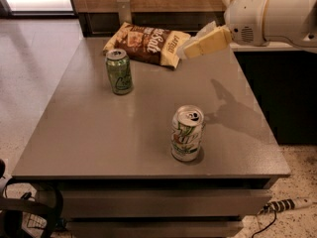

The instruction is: Knock green can over

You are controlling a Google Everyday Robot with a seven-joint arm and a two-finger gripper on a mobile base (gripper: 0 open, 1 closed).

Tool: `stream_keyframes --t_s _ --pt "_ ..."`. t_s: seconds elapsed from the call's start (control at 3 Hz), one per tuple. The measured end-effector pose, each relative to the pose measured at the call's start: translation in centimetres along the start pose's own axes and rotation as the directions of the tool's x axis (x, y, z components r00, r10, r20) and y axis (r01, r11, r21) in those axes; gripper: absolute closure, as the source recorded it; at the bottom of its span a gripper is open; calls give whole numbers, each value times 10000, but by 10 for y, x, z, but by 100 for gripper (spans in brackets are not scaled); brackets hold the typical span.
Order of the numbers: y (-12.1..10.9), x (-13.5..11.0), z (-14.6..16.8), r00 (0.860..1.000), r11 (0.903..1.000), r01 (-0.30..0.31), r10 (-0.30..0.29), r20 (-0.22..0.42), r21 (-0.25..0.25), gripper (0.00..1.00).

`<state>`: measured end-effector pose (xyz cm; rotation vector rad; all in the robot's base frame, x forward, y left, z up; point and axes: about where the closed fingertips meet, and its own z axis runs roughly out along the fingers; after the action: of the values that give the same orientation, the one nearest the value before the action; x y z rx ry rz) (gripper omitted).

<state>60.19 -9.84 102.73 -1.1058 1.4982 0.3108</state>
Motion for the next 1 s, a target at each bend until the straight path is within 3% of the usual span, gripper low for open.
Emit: stream_keyframes --t_s 0.67,1.0 --pt "4 1 10 10000 9998 -49 49 2 -191 0" --pt "16 18 46 9965 9944 -735 763 354 -761 0"
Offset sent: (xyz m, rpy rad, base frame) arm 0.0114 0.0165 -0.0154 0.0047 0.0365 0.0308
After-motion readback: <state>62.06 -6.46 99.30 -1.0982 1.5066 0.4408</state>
